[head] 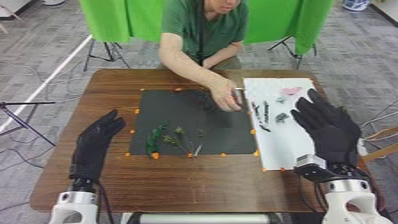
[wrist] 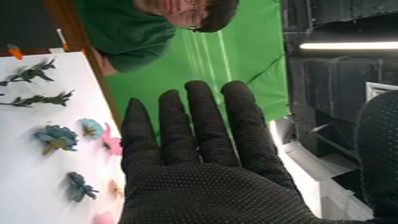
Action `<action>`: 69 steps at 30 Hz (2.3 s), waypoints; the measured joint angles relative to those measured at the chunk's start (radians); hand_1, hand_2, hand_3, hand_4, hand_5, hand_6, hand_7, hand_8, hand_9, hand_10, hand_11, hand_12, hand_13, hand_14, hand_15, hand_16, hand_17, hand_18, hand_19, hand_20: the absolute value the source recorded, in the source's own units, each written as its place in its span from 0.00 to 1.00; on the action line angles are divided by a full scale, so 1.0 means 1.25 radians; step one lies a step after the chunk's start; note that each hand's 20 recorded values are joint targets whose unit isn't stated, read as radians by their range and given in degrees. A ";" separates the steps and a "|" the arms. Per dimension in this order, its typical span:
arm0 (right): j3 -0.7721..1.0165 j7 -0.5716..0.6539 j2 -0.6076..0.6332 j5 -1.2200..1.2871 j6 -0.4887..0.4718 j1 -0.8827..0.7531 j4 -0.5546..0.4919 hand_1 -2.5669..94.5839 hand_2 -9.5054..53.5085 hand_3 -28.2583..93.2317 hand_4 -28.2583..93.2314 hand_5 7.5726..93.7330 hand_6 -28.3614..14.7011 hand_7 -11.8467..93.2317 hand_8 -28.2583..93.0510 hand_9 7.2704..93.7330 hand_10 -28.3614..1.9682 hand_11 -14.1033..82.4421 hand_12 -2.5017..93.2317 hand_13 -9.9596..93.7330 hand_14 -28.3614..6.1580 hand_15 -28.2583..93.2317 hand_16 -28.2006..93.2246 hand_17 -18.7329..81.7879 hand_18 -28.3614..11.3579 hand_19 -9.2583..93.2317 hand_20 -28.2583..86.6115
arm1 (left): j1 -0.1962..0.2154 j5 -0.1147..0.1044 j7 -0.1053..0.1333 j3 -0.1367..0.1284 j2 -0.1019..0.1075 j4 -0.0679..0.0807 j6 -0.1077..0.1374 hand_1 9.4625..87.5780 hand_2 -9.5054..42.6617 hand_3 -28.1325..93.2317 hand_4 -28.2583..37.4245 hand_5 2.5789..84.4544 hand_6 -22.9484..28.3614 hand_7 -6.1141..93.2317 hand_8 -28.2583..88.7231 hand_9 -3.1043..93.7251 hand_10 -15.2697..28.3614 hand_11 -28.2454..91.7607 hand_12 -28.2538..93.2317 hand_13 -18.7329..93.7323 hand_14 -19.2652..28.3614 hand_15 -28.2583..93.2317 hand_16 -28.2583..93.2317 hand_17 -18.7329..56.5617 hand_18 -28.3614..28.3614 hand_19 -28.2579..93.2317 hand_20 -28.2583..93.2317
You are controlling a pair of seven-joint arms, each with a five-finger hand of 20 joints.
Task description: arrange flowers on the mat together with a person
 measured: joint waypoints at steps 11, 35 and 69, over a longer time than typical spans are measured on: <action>0.001 0.019 -0.005 -0.003 -0.009 -0.001 0.000 0.10 0.21 0.84 0.09 0.41 0.53 0.17 0.17 0.41 0.42 0.19 0.13 0.40 0.43 0.31 0.34 0.32 0.36 0.16 0.46 | 0.001 -0.004 -0.003 -0.003 0.000 0.000 -0.002 0.21 0.00 0.76 0.09 0.49 0.52 0.18 0.19 0.47 0.64 0.35 0.35 0.46 0.73 0.31 0.26 0.31 0.66 0.24 0.36; 0.003 0.026 -0.010 -0.013 -0.013 -0.002 0.001 0.11 0.20 0.84 0.09 0.43 0.53 0.18 0.17 0.43 0.42 0.20 0.14 0.42 0.42 0.32 0.35 0.33 0.36 0.17 0.46 | -0.007 -0.021 -0.017 -0.013 0.001 0.000 -0.009 0.21 0.00 0.76 0.10 0.49 0.52 0.18 0.19 0.47 0.63 0.35 0.35 0.46 0.73 0.31 0.26 0.31 0.66 0.24 0.36; 0.001 0.031 -0.013 -0.040 -0.017 -0.002 0.005 0.17 0.10 0.85 0.09 0.45 0.58 0.21 0.16 0.44 0.42 0.20 0.15 0.42 0.46 0.32 0.34 0.34 0.36 0.17 0.46 | -0.004 -0.018 -0.018 -0.018 -0.001 0.001 -0.025 0.21 0.00 0.76 0.10 0.48 0.51 0.18 0.19 0.47 0.63 0.34 0.35 0.46 0.73 0.31 0.26 0.30 0.66 0.24 0.36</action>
